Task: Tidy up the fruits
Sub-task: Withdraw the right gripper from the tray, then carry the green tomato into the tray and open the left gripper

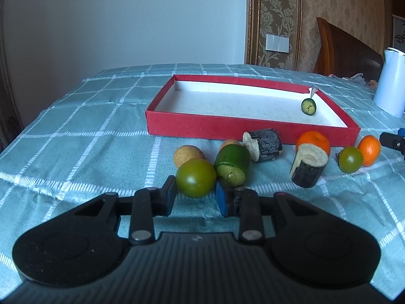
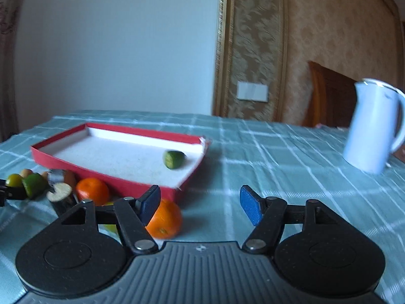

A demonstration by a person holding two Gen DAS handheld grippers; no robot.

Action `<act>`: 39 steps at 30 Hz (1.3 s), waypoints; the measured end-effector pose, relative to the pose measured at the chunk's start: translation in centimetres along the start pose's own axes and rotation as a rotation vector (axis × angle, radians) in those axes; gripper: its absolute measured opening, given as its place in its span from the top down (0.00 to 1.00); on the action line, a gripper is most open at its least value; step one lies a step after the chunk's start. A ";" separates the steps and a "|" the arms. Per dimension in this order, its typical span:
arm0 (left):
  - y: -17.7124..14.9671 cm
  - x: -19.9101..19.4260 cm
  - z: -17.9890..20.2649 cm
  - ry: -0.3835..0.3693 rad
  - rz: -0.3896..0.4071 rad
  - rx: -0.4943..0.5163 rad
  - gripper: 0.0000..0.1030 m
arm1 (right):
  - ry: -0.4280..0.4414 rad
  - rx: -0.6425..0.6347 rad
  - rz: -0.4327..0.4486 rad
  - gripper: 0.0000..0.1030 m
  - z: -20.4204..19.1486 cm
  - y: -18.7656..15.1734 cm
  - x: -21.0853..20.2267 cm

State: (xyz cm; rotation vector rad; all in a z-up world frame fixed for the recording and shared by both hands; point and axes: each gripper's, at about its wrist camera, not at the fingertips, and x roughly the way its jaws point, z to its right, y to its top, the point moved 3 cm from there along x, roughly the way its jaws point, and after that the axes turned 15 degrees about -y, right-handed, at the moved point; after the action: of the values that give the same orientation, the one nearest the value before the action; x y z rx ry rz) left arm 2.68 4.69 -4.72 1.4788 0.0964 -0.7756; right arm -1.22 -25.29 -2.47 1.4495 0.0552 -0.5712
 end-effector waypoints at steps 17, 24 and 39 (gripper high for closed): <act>0.0 0.0 0.0 -0.003 0.001 -0.004 0.71 | -0.147 0.087 -0.190 0.30 1.7 -0.8 3.6; 0.0 0.0 0.0 -0.002 0.002 -0.003 0.71 | -0.186 0.157 -0.263 0.25 3.1 -1.2 4.8; 0.3 -0.9 -0.4 -0.007 0.015 -0.019 0.72 | -0.201 0.122 -0.295 0.05 2.7 -1.2 5.5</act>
State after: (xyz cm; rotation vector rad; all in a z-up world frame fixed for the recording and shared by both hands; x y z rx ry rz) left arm 2.29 5.37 -4.09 1.4575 0.0872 -0.7654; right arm 2.22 -29.63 -5.26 1.5060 0.0772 -0.9731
